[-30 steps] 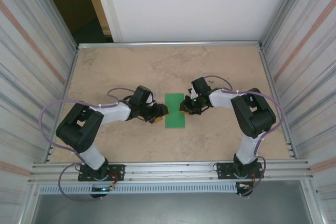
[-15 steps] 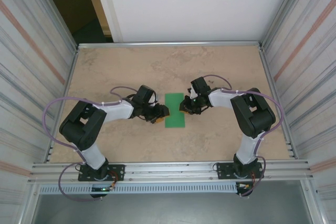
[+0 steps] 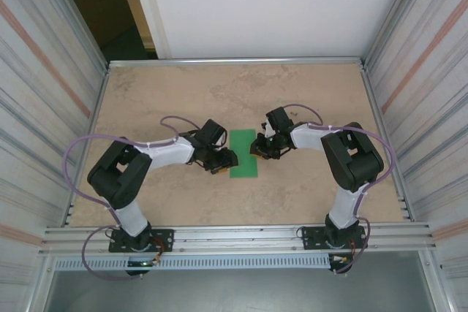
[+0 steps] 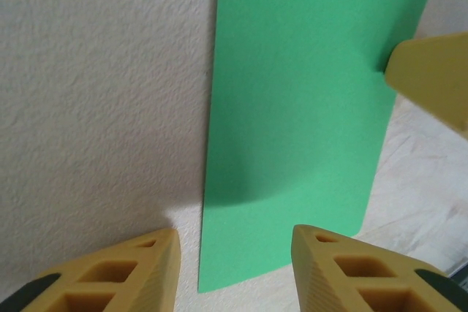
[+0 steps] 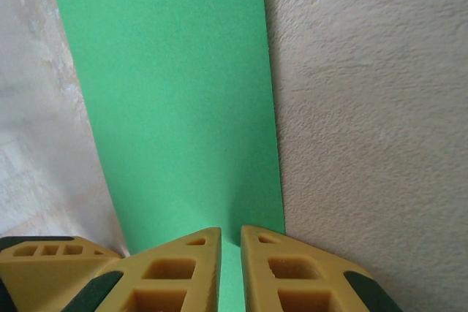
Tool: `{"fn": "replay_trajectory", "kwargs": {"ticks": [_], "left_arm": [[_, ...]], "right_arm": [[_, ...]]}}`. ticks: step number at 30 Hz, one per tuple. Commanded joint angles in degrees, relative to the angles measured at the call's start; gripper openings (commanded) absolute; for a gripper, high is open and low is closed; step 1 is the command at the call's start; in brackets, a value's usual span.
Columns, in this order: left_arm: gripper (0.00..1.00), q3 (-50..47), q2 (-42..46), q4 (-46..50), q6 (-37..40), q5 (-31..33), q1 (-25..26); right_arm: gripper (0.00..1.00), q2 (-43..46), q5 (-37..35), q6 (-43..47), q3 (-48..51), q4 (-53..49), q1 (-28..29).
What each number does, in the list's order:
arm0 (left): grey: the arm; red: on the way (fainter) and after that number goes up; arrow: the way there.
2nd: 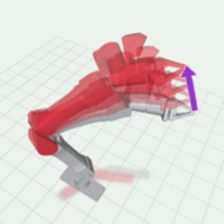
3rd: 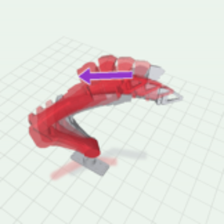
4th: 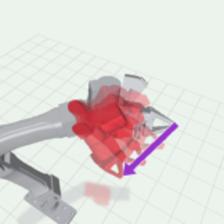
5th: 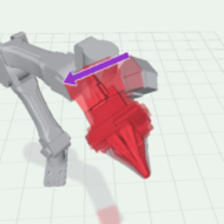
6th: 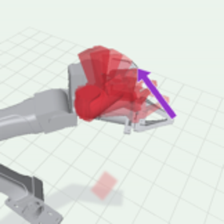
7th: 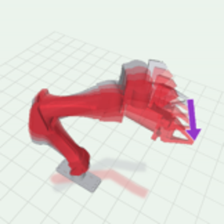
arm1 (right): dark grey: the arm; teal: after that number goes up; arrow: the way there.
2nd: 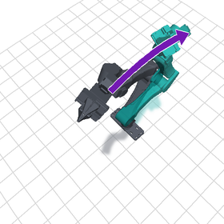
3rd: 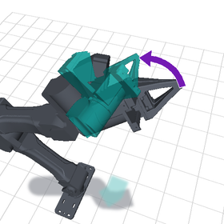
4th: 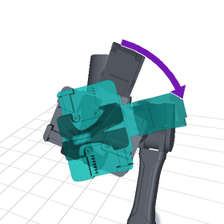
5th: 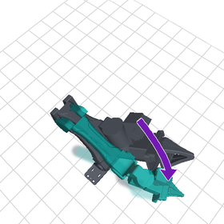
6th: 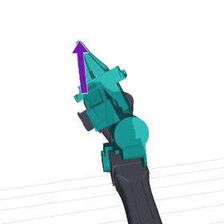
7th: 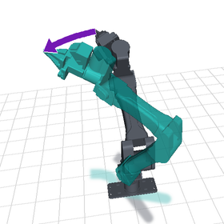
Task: Fold a paper plane with a square sheet of paper (pick it up from the middle)
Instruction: Third fold the triangle at the center of the table.
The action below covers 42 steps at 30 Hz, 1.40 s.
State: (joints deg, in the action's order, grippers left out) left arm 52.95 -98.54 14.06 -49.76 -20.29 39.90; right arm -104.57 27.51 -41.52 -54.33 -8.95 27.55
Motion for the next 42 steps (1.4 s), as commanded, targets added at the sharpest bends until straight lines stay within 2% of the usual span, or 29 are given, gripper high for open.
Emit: {"fn": "replay_trajectory", "kwargs": {"ticks": [1,12,16,23,28,31,38,42], "left_arm": [[0.42,2.0,-1.2,3.3,0.4,1.8,0.7],[0.37,5.3,-3.6,3.1,1.8,0.1,1.1],[0.39,6.4,-4.3,4.0,2.0,0.0,1.1],[0.42,7.4,-3.6,9.4,2.9,6.2,1.2],[0.41,8.7,-5.9,7.2,3.8,1.9,1.3],[0.38,9.3,-6.7,7.0,3.7,1.3,1.6],[0.39,9.7,-6.6,7.3,3.9,0.8,1.7],[0.41,7.9,-5.1,3.5,4.1,-2.4,1.4]], "right_arm": [[0.15,-2.7,-3.1,-0.2,1.9,-3.3,-0.8],[0.15,-3.3,-2.8,-0.5,2.2,-3.1,-0.9],[0.15,-3.5,-2.7,-0.5,2.2,-3.0,-0.9],[0.15,-3.6,-2.9,-0.5,2.5,-2.8,-1.0],[0.15,-3.9,-2.6,-0.7,2.6,-2.6,-1.0],[0.15,-4.0,-2.7,-0.8,2.8,-2.4,-1.0],[0.15,-4.3,-2.6,-0.8,3.0,-2.2,-1.0],[0.15,-4.3,-2.6,-0.8,3.0,-2.0,-0.9]]}}
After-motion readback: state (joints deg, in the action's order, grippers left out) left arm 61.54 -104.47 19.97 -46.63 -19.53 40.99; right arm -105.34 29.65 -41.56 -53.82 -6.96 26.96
